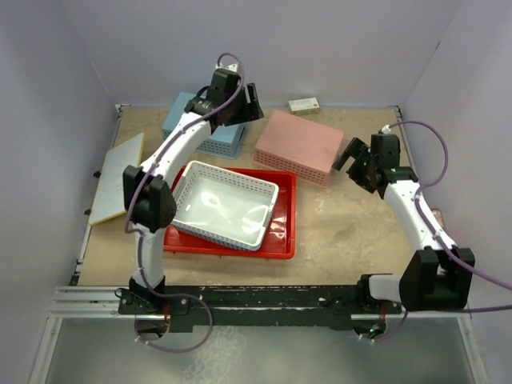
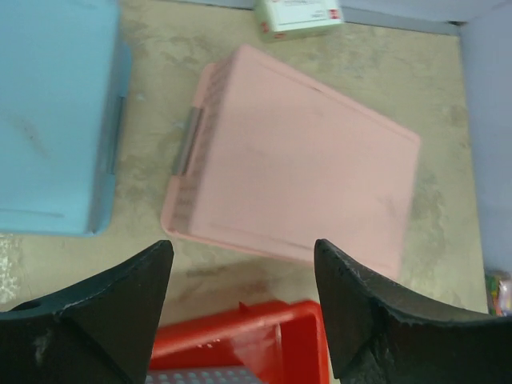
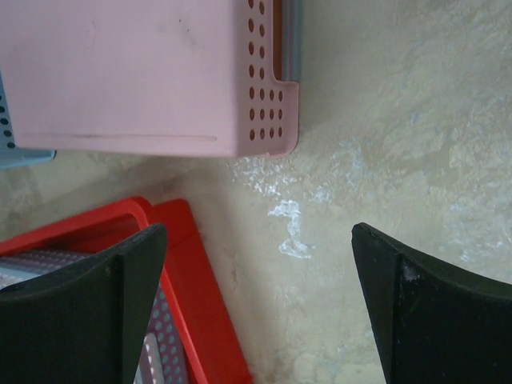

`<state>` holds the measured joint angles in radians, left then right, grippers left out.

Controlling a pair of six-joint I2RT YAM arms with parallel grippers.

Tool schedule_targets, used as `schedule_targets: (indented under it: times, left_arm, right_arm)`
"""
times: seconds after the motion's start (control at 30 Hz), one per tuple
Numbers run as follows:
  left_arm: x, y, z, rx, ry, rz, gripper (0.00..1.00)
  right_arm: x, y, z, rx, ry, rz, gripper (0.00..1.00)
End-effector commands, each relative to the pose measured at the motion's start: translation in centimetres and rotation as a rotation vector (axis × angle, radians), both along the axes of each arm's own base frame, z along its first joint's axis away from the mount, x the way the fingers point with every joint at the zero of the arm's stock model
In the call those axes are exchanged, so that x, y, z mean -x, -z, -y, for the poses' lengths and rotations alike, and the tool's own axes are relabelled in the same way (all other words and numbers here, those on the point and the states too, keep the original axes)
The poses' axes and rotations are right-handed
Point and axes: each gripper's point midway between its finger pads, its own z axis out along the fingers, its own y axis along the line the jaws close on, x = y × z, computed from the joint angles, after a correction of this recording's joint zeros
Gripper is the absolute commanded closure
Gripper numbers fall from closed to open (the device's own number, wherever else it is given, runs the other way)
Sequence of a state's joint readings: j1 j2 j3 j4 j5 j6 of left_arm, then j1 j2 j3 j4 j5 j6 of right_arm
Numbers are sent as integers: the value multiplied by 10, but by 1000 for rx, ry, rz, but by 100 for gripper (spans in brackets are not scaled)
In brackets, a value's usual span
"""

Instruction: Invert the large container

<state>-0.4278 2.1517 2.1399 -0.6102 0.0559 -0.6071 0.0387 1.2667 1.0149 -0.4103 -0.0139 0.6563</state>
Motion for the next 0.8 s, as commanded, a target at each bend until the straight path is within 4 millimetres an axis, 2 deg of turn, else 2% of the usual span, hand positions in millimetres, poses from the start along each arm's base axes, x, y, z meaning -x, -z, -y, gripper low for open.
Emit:
schedule_targets:
  times: [0.0,0.13,0.2,0.3,0.4,0.53,0.67,0.7,0.73,0.77]
  left_arm:
    - [49,-104,7,-18,49,261,31]
    - [83,-113,-7,-6,33,300,31]
    - [97,-119,-18,-22,2,331,31]
    - [117,-125,-38,-44,-48,365,31]
    - [134,-118,-53,-63,-70,351,31]
    - [151,-96,-70,-91,-105,307,31]
    - [163,-91,-76,-57,-129,306,31]
    - [165,-91,-77,-49,-130,303,31]
    - [168,-90,-77,-44,-129,301,31]
    - [170,-90,-78,-37,-128,302,31]
  right_arm:
    - [-41,-4,-4,-73,42,86,0]
    - [-79,11,-2,-52,41,102,0]
    - [-100,27,-3,-42,18,86,0]
    - [-129,47,-13,-51,-60,75,0]
    - [-149,62,-25,-61,-157,52,0]
    - [-168,65,-67,-134,-302,81,0]
    - [-189,54,-118,-136,-434,143,0]
    - [-196,57,-129,-132,-459,145,0]
    - [-206,48,-142,-133,-487,174,0]
    - [-211,47,-154,-138,-514,182,0]
